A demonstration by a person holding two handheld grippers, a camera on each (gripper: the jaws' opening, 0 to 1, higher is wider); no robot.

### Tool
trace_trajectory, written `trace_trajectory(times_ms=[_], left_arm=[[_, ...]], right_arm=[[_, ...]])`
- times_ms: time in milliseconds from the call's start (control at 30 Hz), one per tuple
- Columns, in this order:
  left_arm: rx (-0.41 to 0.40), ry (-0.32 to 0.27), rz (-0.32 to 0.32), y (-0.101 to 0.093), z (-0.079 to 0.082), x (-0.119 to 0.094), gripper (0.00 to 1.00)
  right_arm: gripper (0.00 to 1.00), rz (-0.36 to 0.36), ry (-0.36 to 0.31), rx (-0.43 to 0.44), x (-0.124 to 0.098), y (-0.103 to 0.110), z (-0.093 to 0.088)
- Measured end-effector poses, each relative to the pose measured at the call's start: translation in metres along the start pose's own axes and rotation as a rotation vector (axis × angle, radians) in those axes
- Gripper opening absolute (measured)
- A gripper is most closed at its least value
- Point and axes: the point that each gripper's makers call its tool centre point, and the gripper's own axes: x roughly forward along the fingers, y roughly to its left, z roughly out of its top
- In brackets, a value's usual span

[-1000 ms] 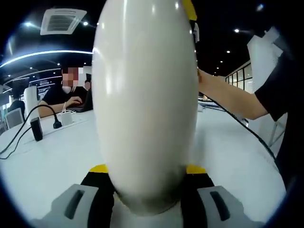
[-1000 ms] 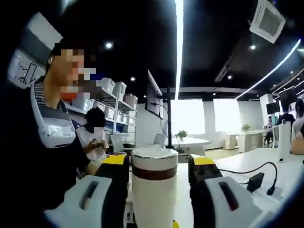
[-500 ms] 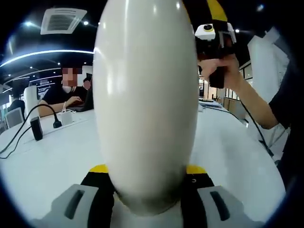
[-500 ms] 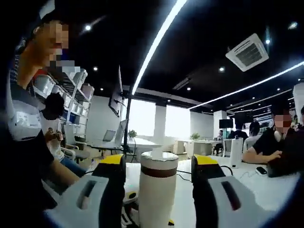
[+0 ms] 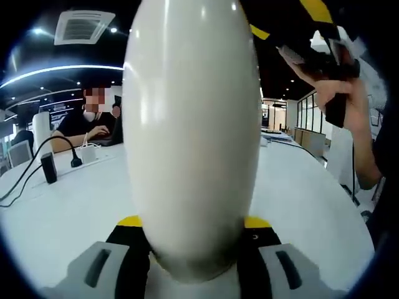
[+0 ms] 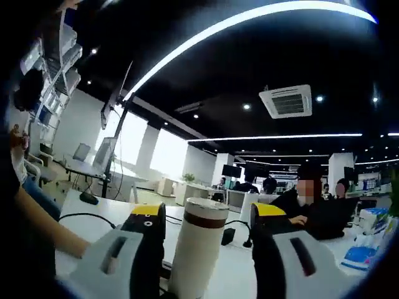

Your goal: Grasp the water cup twist off the cup lid place the cup lid on the table

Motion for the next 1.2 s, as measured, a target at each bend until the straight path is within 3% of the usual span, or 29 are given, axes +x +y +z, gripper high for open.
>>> trace_trajectory(times_ms=[233,533,767,1200], left_arm=[[-0.001,0.001,0.004,0.001,0.001,0.0,0.55],[-0.004,0.002,0.005,0.002,0.001,0.0,0.55],[-0.004,0.002,0.005,0.002,0.0,0.0,0.55],[-0.005,0.002,0.007,0.002,0.001,0.0,0.55]], right_arm=[[0.57,-0.098,0.0,0.001,-0.001,0.009,-0.002],[0.55,-0.222,-0.007,-0.018,0.017,0.006,-0.012],[0.55,-0.243,0.023,0.015,0.033,0.004,-0.03],[0.55,-0.237,0.015,0.03,0.051,-0.002,-0.028]])
